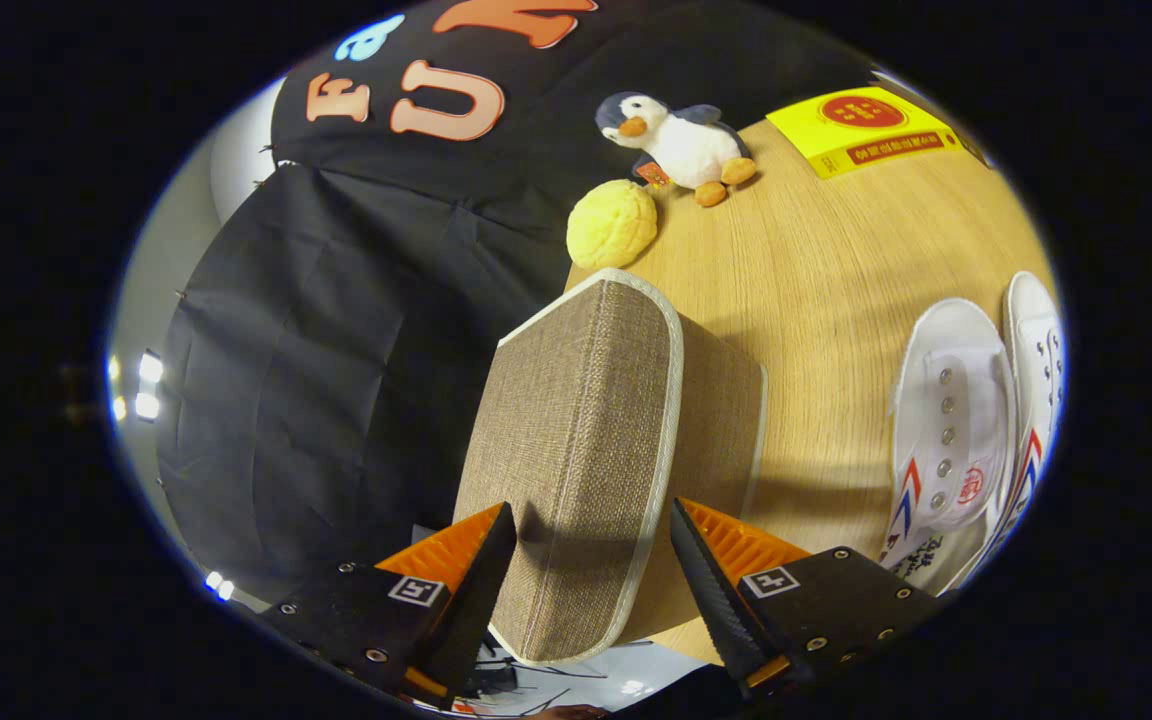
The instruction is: Open the storage box then place both shoes into the box .Put the left shoe in first, then the right shoe, with the right side of both shoes facing outward in a uniform manner.
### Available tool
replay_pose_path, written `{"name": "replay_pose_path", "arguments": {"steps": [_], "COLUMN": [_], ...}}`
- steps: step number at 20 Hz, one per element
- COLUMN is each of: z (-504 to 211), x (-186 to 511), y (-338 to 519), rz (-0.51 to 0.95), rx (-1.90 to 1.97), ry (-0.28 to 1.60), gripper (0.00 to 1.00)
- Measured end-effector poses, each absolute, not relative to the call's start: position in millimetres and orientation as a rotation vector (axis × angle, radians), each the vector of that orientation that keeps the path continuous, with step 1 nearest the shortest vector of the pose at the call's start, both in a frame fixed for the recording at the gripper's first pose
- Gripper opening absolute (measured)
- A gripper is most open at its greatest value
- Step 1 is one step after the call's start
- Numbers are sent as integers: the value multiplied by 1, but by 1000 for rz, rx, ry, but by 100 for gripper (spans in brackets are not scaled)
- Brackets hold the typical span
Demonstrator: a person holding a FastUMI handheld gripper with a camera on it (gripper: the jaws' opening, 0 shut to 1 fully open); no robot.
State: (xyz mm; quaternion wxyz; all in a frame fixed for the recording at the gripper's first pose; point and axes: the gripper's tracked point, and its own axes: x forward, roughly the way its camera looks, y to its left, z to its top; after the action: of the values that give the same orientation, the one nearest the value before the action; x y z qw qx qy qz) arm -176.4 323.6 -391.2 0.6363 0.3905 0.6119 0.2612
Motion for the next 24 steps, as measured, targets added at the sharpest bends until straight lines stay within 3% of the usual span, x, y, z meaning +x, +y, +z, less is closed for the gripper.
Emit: {"name": "replay_pose_path", "arguments": {"steps": [7, 12, 17, 24], "z": [-381, -362, -359, -364], "x": [-161, -145, -139, -133], "y": [326, 308, 306, 312], "rz": [546, 524, 487, 408], "rx": [1174, 1245, 1261, 1300], "ry": [1418, 1371, 1359, 1385], "gripper": [92, 80, 43, 10]}}
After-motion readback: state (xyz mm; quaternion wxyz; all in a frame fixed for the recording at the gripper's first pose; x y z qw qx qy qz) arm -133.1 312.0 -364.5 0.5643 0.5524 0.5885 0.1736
